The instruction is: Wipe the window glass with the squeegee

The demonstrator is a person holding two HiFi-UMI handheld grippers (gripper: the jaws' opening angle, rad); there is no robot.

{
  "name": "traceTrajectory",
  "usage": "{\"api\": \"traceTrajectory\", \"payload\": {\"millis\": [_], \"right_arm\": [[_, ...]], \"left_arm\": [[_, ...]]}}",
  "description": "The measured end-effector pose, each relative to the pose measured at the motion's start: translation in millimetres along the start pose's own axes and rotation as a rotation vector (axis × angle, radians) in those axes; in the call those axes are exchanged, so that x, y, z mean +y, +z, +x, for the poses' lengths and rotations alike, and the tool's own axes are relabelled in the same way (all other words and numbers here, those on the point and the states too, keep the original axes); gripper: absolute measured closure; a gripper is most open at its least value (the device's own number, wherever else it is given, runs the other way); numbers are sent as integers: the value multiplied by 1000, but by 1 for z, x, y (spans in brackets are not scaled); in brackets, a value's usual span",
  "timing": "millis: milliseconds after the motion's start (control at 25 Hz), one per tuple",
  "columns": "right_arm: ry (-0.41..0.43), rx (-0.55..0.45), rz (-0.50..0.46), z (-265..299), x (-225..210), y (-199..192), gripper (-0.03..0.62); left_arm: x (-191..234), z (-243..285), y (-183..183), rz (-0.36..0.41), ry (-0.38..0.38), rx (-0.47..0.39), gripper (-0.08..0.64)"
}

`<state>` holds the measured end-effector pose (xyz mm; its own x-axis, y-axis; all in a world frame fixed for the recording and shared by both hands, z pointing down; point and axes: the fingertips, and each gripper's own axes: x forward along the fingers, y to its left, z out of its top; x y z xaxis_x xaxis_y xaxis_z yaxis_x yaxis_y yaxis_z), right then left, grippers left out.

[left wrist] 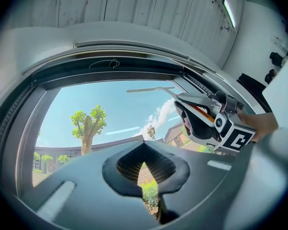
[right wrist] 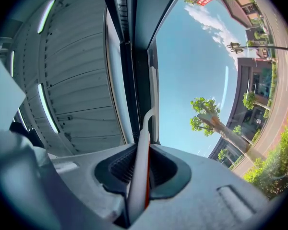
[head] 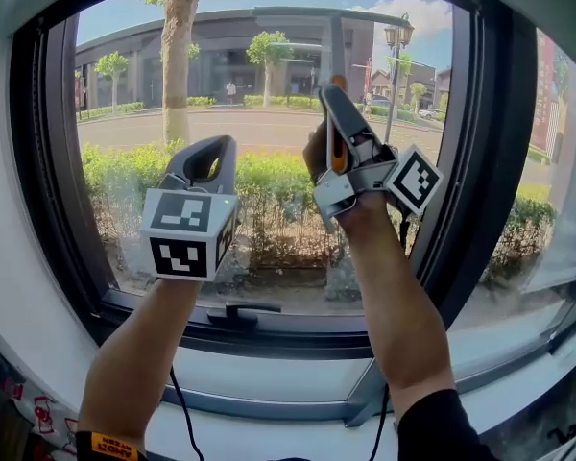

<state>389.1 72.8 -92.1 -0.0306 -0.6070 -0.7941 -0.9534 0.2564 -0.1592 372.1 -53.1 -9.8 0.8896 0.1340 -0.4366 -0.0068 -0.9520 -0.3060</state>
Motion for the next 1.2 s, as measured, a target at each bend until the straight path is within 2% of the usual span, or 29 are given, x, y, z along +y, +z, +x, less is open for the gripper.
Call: {"api": "traceTrajectory", "payload": {"millis": [680,920,1200], "right_arm": [[-85,106,102,-117,-9,-84,551],[-112,118,109,-152,-13,-97,551],[-124,131,108,-163,-13,-102,551]], "left_arm": [[-60,-30,-97,-86,-21,141,545],[-77,-38,-109,-75,-44,144,545],[-80,-40,-115,-80,-41,154,545]]}}
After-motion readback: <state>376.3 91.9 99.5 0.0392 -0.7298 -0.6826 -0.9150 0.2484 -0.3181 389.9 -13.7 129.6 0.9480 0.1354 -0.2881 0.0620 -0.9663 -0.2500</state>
